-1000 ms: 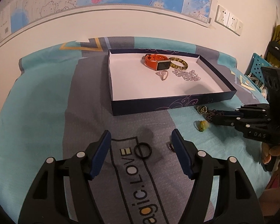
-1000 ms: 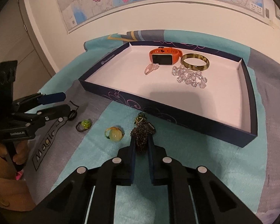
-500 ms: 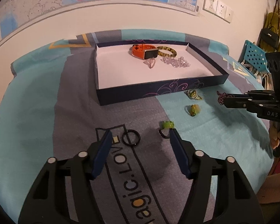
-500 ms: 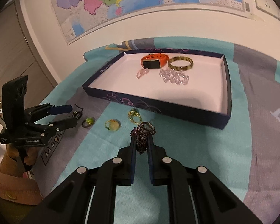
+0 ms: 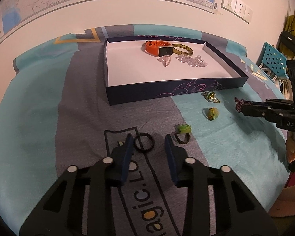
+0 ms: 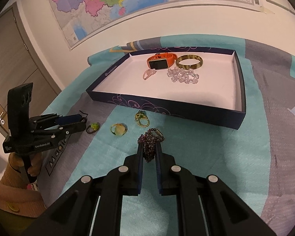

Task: Organize jewelry
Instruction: 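Close right tool on the dark red necklace while left tool moves to the black ring, then lift the necklace with right tool while left tool grasps the black rubber ring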

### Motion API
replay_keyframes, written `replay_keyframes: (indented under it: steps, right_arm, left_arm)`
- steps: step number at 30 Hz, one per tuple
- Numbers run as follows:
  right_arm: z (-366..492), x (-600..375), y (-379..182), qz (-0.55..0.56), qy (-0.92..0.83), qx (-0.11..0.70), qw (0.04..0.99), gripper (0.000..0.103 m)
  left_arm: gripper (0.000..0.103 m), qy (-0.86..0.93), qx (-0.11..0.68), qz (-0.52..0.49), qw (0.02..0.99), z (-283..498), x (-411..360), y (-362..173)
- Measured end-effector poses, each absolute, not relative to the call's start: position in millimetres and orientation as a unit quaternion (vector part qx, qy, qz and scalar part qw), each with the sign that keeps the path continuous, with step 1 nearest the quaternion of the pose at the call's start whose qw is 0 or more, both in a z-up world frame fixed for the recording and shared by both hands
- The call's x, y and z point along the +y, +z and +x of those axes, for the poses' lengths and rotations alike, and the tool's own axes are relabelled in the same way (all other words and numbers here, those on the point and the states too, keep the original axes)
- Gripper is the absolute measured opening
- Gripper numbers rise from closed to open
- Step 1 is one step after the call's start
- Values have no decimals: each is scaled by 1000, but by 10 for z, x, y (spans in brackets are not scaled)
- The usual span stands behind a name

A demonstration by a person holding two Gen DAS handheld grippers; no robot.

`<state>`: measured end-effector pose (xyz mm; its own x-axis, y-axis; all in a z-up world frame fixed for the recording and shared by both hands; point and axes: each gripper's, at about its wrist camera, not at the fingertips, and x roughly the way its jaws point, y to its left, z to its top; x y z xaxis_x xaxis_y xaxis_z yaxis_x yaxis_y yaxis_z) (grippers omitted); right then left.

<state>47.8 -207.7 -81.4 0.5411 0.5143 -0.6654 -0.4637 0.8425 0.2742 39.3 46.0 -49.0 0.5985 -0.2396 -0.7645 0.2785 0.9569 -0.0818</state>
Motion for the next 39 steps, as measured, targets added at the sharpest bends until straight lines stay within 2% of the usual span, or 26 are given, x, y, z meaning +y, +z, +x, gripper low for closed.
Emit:
replay_keyframes:
  steps: [3, 39]
  right_arm:
    - [476, -2068, -807, 34, 280, 389, 877, 11]
    - [436, -2047, -709, 36, 285, 369, 884, 11]
  left_arm:
    - [22, -146, 424, 19, 893, 392, 472, -490]
    - [22, -146, 393, 28, 907, 214, 341, -259]
